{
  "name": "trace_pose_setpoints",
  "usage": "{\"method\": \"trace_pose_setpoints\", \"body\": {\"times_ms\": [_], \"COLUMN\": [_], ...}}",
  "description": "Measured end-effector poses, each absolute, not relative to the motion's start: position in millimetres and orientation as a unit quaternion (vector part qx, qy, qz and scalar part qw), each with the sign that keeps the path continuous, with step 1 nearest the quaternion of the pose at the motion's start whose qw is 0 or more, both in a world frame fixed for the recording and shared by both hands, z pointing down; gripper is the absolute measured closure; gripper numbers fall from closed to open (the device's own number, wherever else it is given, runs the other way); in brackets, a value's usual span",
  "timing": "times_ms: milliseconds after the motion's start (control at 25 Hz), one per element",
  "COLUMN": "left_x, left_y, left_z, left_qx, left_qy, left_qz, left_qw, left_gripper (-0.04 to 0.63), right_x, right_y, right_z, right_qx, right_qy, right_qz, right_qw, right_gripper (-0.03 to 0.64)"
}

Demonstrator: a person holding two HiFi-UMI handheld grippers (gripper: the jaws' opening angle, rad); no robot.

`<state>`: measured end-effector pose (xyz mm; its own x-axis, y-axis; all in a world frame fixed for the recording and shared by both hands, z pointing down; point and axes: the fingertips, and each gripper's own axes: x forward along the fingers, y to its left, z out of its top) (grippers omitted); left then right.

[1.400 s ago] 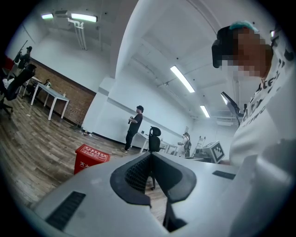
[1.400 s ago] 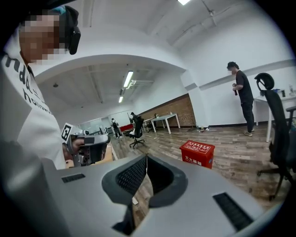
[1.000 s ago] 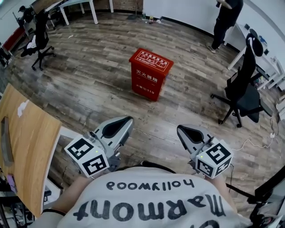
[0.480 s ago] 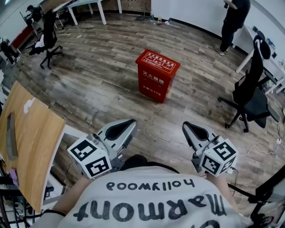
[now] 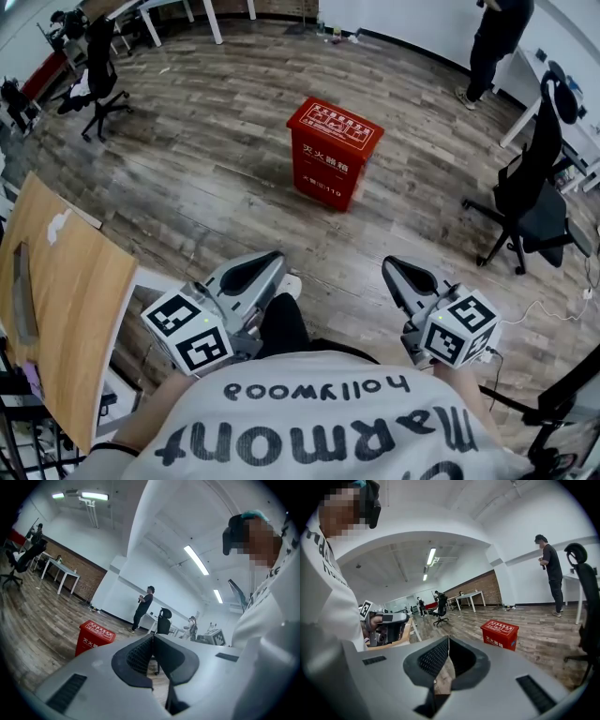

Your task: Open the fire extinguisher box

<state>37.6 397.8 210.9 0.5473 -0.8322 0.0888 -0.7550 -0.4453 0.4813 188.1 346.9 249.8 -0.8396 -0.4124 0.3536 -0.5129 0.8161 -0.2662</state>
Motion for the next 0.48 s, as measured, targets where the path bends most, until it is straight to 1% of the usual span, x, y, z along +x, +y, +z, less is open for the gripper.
{"method": "trace_pose_setpoints", "body": {"times_ms": [160,480], "left_x": [22.9,-0.6], "left_y": [370.3,305.3], "left_z": [213.8,213.5], "left_qx": [0.84,0.854], "left_qy": [-0.462,-0.436], "left_qz": [-0.106,-0.092], "left_qw": [0.265,0.269], "left_gripper": [0.586,0.586], "right_x": [179.8,150.8], "right_y": [326.9,274.5], "right_z": [249.7,247.2], "right_qx": [0.256,0.272], "right_qy": [-0.939,-0.932], "right_qz": [0.176,0.185], "right_qw": [0.147,0.151], "right_gripper": [0.607,0.607]}}
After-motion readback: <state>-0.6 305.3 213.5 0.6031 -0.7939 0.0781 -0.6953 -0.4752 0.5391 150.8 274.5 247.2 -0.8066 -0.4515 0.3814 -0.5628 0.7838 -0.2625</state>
